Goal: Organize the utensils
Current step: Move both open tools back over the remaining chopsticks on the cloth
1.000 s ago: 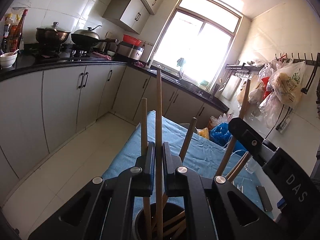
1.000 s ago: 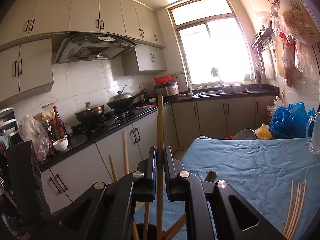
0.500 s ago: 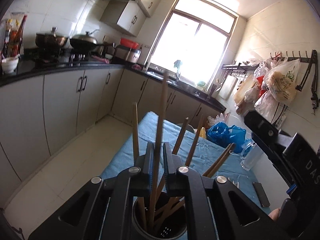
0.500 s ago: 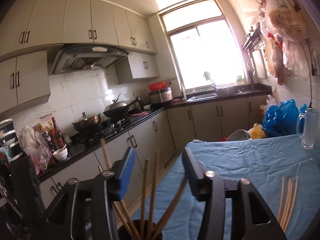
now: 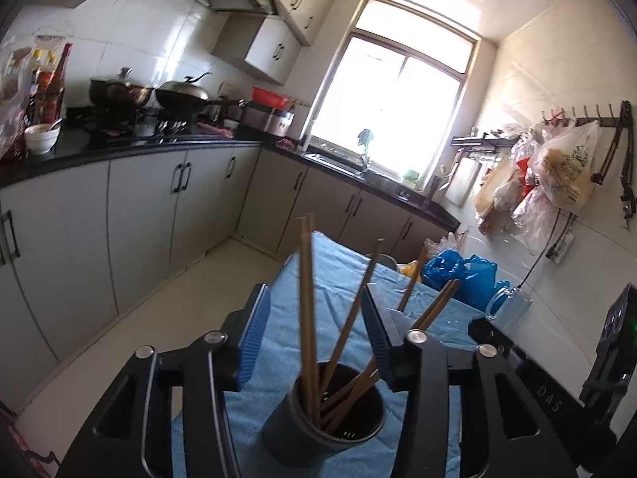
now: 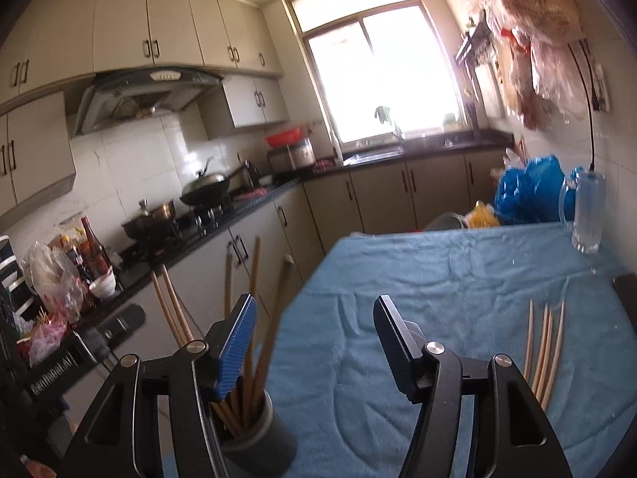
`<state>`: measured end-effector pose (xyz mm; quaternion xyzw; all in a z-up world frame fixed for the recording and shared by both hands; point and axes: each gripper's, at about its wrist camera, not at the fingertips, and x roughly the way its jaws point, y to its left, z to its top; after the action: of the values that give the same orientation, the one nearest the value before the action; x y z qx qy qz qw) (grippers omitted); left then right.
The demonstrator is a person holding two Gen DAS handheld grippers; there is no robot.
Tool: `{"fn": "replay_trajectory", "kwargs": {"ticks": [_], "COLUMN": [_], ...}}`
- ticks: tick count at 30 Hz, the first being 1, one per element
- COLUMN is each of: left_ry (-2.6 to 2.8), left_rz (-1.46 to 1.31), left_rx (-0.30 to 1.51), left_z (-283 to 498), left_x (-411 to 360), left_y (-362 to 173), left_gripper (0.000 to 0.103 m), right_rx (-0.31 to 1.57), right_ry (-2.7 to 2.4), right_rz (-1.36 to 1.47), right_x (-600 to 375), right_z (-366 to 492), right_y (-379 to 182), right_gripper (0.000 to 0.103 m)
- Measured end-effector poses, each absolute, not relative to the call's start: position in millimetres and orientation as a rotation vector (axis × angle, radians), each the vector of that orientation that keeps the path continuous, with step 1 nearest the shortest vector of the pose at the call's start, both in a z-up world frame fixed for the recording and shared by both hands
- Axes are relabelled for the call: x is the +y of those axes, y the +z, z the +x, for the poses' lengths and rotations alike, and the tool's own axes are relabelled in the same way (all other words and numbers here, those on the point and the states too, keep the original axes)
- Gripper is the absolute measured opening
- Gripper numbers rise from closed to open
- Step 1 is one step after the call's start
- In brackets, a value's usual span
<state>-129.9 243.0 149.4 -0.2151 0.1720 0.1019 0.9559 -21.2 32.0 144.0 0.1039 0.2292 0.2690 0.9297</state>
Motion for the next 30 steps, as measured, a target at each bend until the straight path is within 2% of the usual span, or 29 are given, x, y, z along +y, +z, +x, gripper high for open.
{"fn": "replay_trajectory", "kwargs": {"ticks": [9,19,24,30], "left_ry": [0.248,0.195,0.134,-0.054], "left_rz": [-0.488,-0.496,-0.457,-0.357], "left_rx": [0.461,0.518,0.498,0.554], "left_z": [-132.7,-133.1,-145.9,-145.4], "left_x": [259.3,256.8,237.9,179.4], "left_y": [114.6,99.1,108.2,112.7], "left_gripper": [0.052,0.053,0.053,0.053], "right_rx": [0.715,0.842,0.842,0.818], "right_ry": [0.680,0.763,0.730,0.543], "right_rz": [0.176,0.232,0.230,0.209], "right_x": [44.9,47.0,36.8,-36.1], "right_z": [-12.5,1.6,1.7,4.9], "right_y": [96.4,85.1,85.8,77.6], "right_gripper": [0.067,0.064,0.063,0.063]}}
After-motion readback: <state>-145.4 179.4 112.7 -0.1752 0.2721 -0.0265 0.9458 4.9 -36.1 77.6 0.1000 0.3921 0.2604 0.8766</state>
